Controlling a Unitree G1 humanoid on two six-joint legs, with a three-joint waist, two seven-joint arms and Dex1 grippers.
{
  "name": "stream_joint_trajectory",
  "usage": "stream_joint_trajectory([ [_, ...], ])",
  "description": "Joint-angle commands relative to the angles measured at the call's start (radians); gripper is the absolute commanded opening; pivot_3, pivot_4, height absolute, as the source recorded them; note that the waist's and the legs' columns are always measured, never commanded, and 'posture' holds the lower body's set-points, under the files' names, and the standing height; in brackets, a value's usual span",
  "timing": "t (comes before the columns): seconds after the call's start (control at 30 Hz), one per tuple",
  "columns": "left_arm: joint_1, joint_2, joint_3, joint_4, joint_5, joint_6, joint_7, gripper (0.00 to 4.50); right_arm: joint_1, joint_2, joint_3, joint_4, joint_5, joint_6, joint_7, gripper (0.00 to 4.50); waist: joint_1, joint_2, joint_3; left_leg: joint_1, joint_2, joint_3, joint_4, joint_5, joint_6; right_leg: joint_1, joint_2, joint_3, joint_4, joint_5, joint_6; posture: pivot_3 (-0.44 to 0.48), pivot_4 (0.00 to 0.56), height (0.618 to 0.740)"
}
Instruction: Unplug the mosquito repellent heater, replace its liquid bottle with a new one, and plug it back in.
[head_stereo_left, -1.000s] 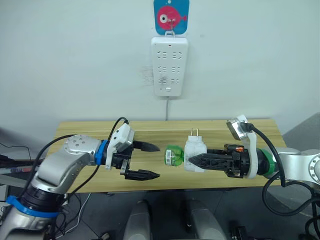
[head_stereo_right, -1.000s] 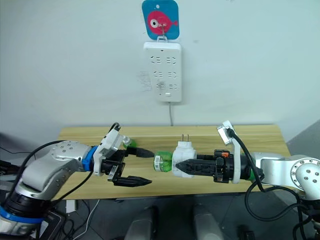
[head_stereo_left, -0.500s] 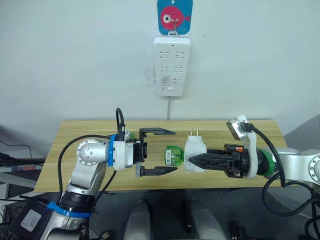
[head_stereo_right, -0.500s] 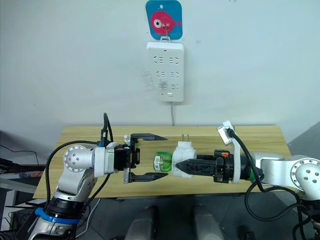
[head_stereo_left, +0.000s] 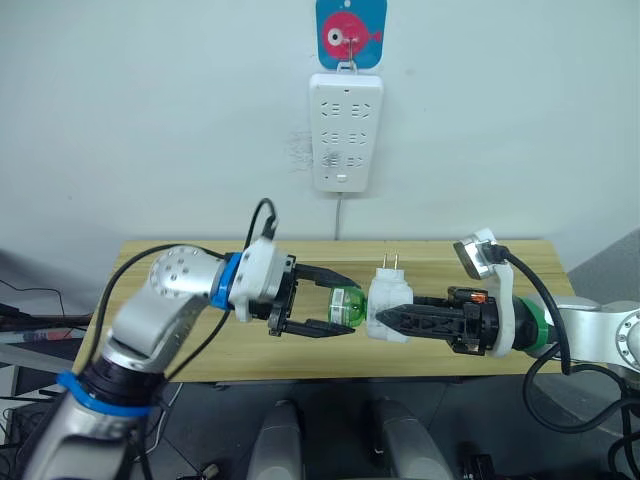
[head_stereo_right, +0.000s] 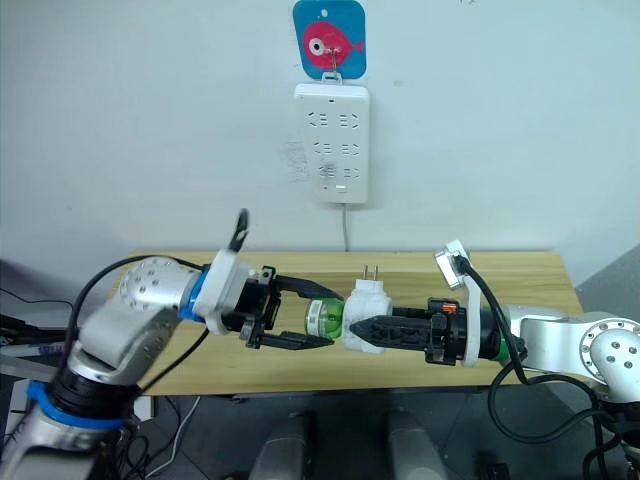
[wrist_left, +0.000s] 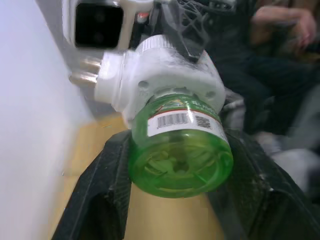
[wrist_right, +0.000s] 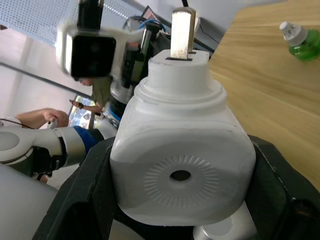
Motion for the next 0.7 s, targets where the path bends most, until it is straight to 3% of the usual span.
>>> stream_joint_trajectory([
  [0.03,-0.086,0.157,0.034,0.062,-0.297,0.539,-0.031,2.25,0.001,-0.023,-0.021,-0.018,0.012,0.019,0.011,3.00,-0.009,0.001,0.001,-0.001,0.000,-0.001,0.000,0.000,0.000,0.000,0.001,-0.001,0.000,0.000,0.000,-0.026,0.249,0.740],
  [0.17,-0.114,0.153,0.039,0.105,-0.326,0.642,0.019,2.25,-0.008,-0.020,-0.010,-0.016,0.007,0.013,0.013,3.00,-0.019,0.002,0.002,0.000,0.000,-0.001,-0.001,0.000,0.000,-0.001,0.001,-0.001,-0.001,0.000,0.000,-0.028,0.249,0.740],
  [0.37,-0.063,0.104,0.060,0.094,-0.247,0.546,0.082,2.25,-0.004,-0.019,-0.008,-0.020,0.012,0.005,0.007,3.00,-0.016,0.002,0.002,0.000,0.000,0.000,-0.001,0.000,0.000,-0.001,0.001,0.000,0.000,0.000,0.000,-0.028,0.245,0.740],
  [0.47,-0.026,0.111,0.051,0.068,-0.203,0.476,0.048,3.27,-0.002,-0.018,-0.009,-0.021,0.015,0.003,0.004,3.00,-0.017,0.002,0.002,0.000,0.000,0.000,-0.001,0.000,0.000,-0.001,0.000,0.001,-0.001,0.000,0.000,-0.028,0.244,0.740],
  [0.6,0.086,0.169,0.019,0.024,-0.026,0.259,-0.071,4.48,0.003,-0.021,-0.013,-0.020,0.019,0.002,0.003,3.00,-0.016,0.002,0.001,0.000,0.000,0.001,-0.002,0.000,0.000,-0.001,0.000,0.001,-0.001,0.000,-0.001,-0.028,0.242,0.740],
  [0.7,0.166,0.166,0.022,0.041,0.100,0.068,-0.120,4.50,0.003,-0.021,-0.015,-0.019,0.017,0.003,0.004,3.00,-0.012,0.002,0.001,0.000,0.000,0.001,-0.002,0.000,0.000,-0.001,0.000,0.001,-0.001,0.000,-0.001,-0.027,0.241,0.740],
])
